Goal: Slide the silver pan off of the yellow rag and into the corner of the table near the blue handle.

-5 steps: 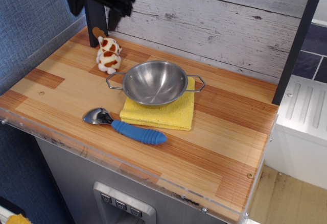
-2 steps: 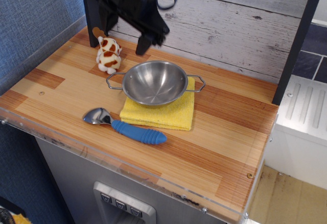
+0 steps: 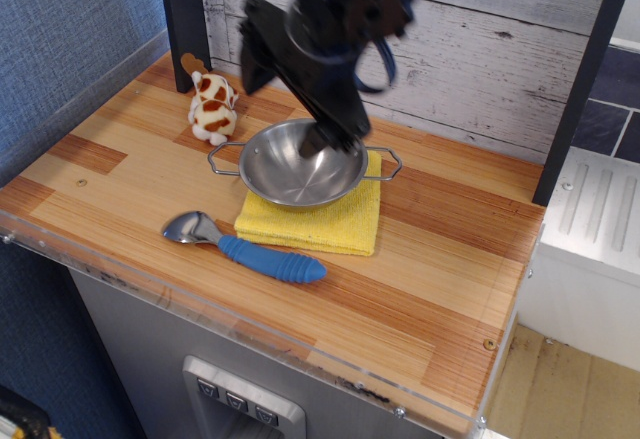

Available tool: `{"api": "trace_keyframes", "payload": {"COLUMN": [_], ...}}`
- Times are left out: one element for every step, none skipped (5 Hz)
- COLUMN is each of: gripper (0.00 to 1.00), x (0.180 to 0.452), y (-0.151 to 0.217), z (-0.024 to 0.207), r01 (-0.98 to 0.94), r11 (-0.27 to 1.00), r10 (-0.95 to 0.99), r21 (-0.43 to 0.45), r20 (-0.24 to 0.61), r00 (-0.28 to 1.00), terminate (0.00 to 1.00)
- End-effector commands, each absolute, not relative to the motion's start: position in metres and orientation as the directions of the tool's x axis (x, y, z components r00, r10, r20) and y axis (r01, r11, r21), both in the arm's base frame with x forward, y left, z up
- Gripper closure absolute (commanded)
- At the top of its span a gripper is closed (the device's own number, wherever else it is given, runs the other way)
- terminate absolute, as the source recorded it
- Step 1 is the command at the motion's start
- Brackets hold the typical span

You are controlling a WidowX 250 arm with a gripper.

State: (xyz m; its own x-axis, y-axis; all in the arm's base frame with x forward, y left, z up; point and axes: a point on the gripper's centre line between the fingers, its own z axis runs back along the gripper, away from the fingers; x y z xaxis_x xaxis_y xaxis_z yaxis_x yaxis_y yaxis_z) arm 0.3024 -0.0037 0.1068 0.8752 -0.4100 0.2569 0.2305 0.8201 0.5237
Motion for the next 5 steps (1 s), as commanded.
{"api": "trace_keyframes", "payload": {"gripper": [0.00, 0.00, 0.00, 0.00, 0.00], "x": [0.311, 0.319, 0.322, 0.319, 0.315], "y": [-0.018, -0.022, -0.022, -0.029, -0.033], "z": [0.094, 0.080, 0.067, 0.052, 0.043], "r01": [0.320, 0.341, 0.356, 0.392, 0.412], "r11": [0.709, 0.680, 0.679, 0.668, 0.665], "r10": [-0.545, -0.568, -0.570, -0.591, -0.599], "r21": [0.629, 0.649, 0.642, 0.632, 0.623], "r20": [0.201, 0.173, 0.156, 0.131, 0.115], "r00": [0.814, 0.804, 0.806, 0.796, 0.793], "terminate": [0.00, 0.00, 0.00, 0.00, 0.00]}}
